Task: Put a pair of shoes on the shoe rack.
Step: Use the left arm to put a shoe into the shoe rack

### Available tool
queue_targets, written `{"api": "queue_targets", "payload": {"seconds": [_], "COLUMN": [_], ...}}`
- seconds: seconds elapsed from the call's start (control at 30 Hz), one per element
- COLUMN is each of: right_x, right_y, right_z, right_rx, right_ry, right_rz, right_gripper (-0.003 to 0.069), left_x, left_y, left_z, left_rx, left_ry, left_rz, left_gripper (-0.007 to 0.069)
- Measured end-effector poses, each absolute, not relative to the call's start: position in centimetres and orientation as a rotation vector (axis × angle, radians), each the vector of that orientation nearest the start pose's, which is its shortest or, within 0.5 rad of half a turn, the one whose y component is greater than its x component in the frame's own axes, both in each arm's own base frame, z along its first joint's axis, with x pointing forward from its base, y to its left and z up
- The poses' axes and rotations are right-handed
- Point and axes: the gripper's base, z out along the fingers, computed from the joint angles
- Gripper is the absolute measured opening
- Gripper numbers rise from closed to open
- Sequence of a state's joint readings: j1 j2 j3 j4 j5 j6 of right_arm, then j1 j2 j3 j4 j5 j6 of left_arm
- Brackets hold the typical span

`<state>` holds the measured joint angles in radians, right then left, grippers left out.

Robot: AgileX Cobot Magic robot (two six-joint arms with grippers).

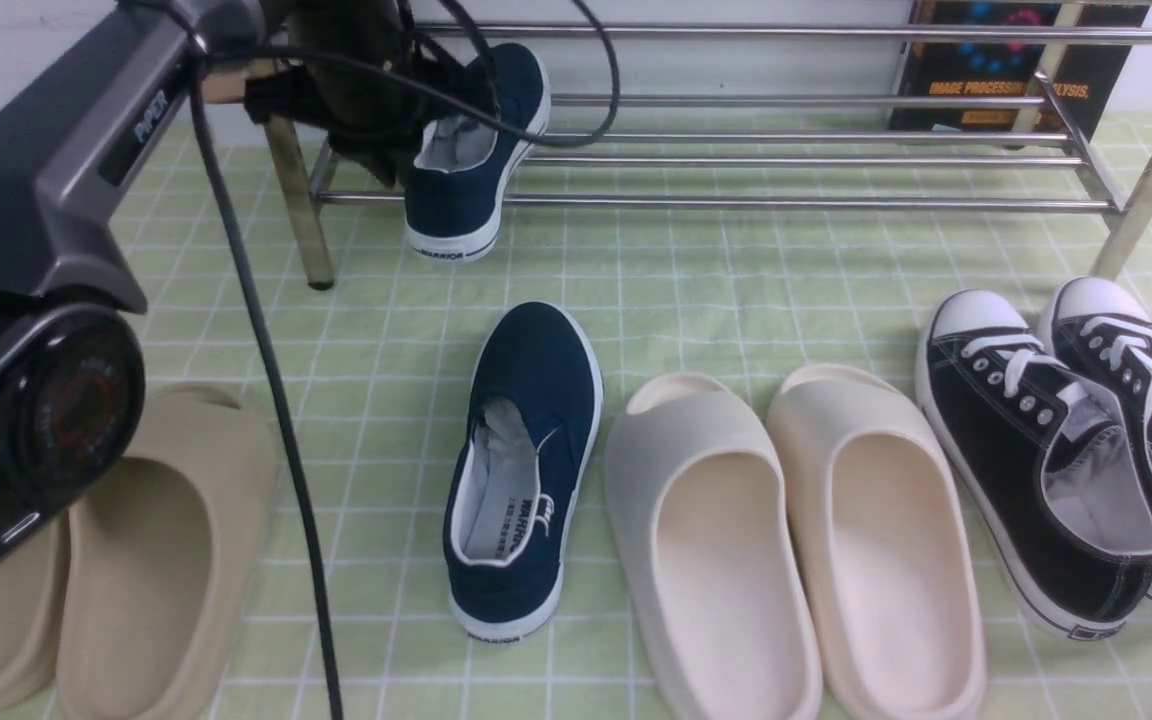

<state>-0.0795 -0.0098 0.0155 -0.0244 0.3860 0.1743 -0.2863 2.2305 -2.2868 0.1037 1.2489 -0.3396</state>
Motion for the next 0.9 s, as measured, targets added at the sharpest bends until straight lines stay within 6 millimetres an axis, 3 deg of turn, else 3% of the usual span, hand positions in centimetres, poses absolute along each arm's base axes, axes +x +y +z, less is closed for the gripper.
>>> {"api": "queue_targets", "payload": {"seconds": [0.17, 0.3, 0.5, 0.67, 0.9], "right_x": [5.2, 5.2, 5.2, 5.2, 5.2], "right_y": [-0.5, -0.5, -0.5, -0.5, -0.5], "right_z": [17.4, 17.4, 17.4, 17.4, 17.4], "right_rx": [0.223, 0.223, 0.223, 0.223, 0.223], "right_ry": [1.862, 1.862, 1.862, 1.862, 1.862], "right_rz": [0.041, 0.041, 0.041, 0.041, 0.041], "right_gripper": [0.0246, 0.0246, 0.0246, 0.0246, 0.0246], "left_x": [46.8, 47.6, 48.4, 49.6, 50.0], "left_y": [-13.4, -13.9, -14.3, -14.5, -13.9], "left_z": [26.8, 25.9, 26.1, 26.3, 26.0], "left_rx": [-0.071, -0.078, -0.210, -0.222, -0.213], "left_ry": [2.781, 2.730, 2.638, 2.502, 2.492], "left_rz": [-0.109, -0.168, -0.251, -0.297, -0.251], "left_gripper": [-0.0013, -0.0013, -0.0013, -0.0013, -0.0013]}}
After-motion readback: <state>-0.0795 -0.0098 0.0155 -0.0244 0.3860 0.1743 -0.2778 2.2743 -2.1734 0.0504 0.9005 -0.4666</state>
